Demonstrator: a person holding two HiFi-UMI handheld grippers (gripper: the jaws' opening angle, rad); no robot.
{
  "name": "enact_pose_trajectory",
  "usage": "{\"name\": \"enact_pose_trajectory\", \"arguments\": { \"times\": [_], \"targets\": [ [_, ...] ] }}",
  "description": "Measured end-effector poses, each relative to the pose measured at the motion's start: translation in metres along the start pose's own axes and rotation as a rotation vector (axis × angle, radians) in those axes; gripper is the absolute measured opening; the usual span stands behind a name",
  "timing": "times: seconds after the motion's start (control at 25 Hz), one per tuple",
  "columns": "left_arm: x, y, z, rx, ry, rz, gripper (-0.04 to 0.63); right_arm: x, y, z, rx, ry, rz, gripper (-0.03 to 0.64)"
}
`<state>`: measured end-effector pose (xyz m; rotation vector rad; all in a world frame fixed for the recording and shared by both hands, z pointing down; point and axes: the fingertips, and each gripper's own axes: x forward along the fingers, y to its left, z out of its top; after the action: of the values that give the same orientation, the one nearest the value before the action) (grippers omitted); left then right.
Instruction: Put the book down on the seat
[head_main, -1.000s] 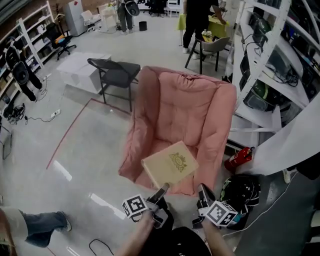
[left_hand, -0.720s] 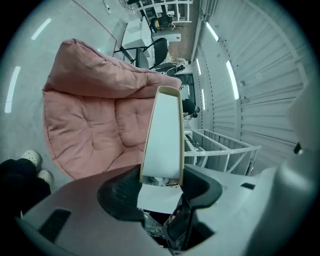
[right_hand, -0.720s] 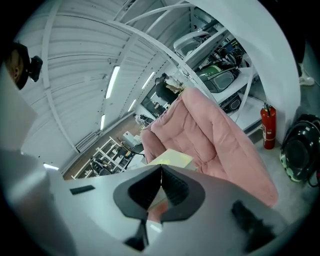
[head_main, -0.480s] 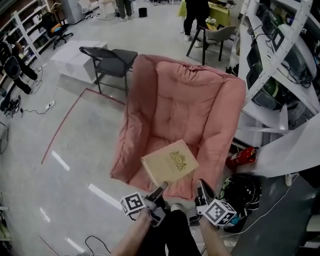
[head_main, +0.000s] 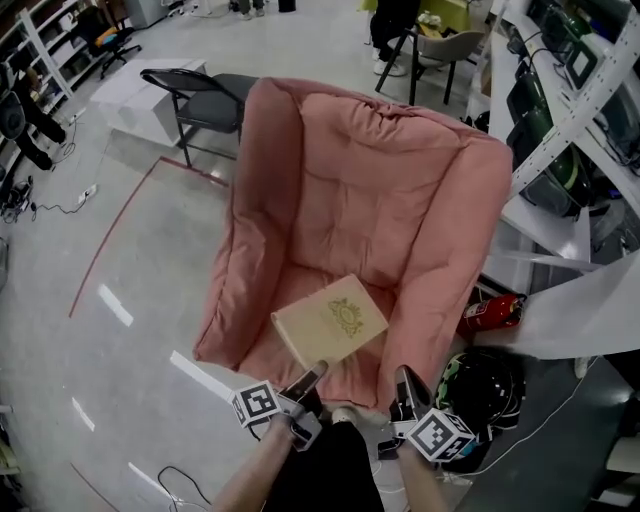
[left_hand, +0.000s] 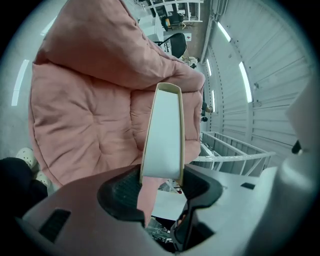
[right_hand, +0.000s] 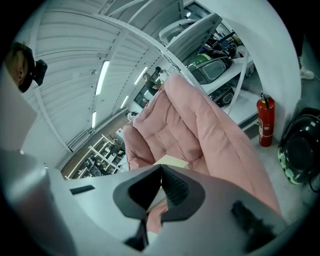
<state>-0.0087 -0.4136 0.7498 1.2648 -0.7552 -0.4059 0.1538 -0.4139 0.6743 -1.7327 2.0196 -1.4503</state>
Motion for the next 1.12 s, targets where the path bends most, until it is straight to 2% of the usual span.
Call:
{"name": "enact_pose_trajectory", "arguments": {
  "times": [0.2,0.4,0.56,0.92,1.12],
  "targets": [
    [0.026,0.030,0.004,0.008,0.029,0.015,0.236,0.013,-0.022,-0.008,0.008,-0.002,-0.013,0.012],
    [0.056,0.057,0.005,0.009,0.042,0.002,0.236,0.023,-0.044,-0.029,0.014,0.038,-0.015,0.012],
    [0.070,0.077,0.006,0.005,0.045,0.020,0.236,0.025,-0.056,-0.045,0.020,0.065,-0.019,0.012],
    [0.080,0.104,0.021,-0.043,-0.019,0.026,0.238,0.026,-0.084,-0.058,0.052,0.052,-0.053,0.012],
    [0.077,0.107,0.025,0.032,-0.026,0.095,0.256,0.026,-0.078,-0.062,0.051,0.059,-0.046,0.012]
  ]
}}
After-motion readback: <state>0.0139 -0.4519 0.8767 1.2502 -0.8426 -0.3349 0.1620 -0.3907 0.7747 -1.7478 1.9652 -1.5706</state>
